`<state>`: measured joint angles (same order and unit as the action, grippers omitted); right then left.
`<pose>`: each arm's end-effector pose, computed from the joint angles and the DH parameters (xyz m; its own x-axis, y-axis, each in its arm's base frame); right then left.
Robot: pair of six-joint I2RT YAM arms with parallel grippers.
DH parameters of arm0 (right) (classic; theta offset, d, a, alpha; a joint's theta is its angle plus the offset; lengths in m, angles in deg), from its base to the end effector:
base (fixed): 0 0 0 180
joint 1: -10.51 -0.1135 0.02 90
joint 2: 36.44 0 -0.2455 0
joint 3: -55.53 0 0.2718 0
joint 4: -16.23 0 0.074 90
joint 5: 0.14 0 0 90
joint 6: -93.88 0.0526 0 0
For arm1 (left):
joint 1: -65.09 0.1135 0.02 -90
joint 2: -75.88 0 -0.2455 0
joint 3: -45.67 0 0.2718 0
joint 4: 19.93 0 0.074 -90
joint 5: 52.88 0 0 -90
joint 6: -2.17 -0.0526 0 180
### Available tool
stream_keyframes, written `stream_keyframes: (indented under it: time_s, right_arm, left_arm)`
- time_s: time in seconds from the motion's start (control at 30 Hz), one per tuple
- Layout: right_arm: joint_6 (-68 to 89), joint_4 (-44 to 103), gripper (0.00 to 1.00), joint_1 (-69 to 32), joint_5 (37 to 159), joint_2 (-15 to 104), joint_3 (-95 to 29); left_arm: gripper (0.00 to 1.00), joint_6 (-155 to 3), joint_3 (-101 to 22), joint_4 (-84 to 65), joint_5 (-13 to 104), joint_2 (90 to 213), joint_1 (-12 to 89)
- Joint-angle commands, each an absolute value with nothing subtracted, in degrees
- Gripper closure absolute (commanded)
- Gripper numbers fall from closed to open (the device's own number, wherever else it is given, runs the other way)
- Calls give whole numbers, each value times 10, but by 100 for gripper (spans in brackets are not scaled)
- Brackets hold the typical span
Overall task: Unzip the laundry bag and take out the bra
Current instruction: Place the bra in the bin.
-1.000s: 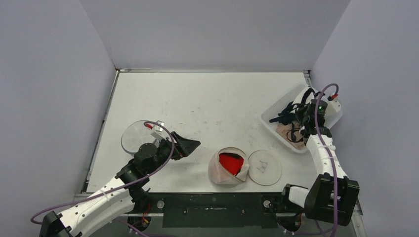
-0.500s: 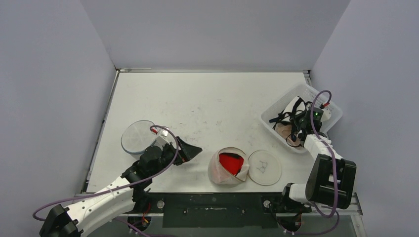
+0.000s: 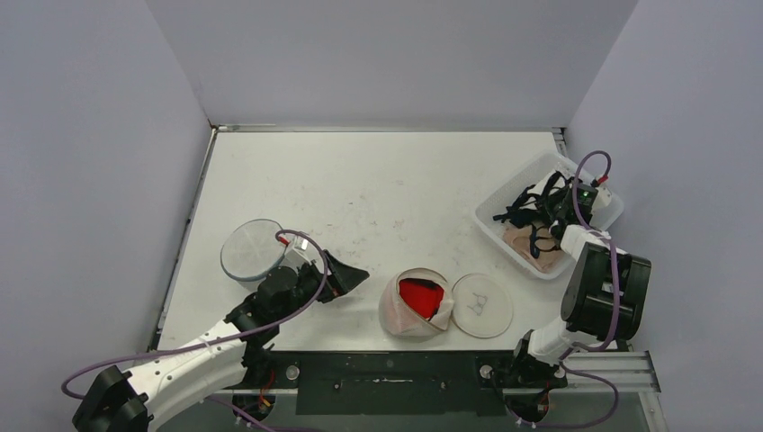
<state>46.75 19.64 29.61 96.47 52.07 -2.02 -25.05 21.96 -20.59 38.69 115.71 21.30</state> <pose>0.3336 -0.1091 0.1478 -0.2309 0.7951 -0.5607 0.5354 0.5851 0.6092 0.1539 -0.1495 0.1615 -0.7201 -0.5411 -0.4344 0.1540 0.4858 -0.8604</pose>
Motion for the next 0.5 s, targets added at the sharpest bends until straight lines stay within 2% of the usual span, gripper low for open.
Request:
stream_keyframes:
  time_s: [0.0, 0.07, 0.4, 0.47]
  right_arm:
    - [455, 171, 54, 303, 962, 526, -44]
    - [453, 185, 43, 303, 953, 523, -51]
    - [440, 332, 17, 289, 862, 449, -111]
    - [441, 370, 9, 280, 839, 432, -126]
  left_arm:
    - [0, -249, 219, -250, 392, 1173, 214]
    - [0, -246, 220, -256, 396, 1180, 213]
    - [0, -246, 219, -240, 388, 1166, 212]
    - [0, -246, 216, -225, 381, 1160, 212]
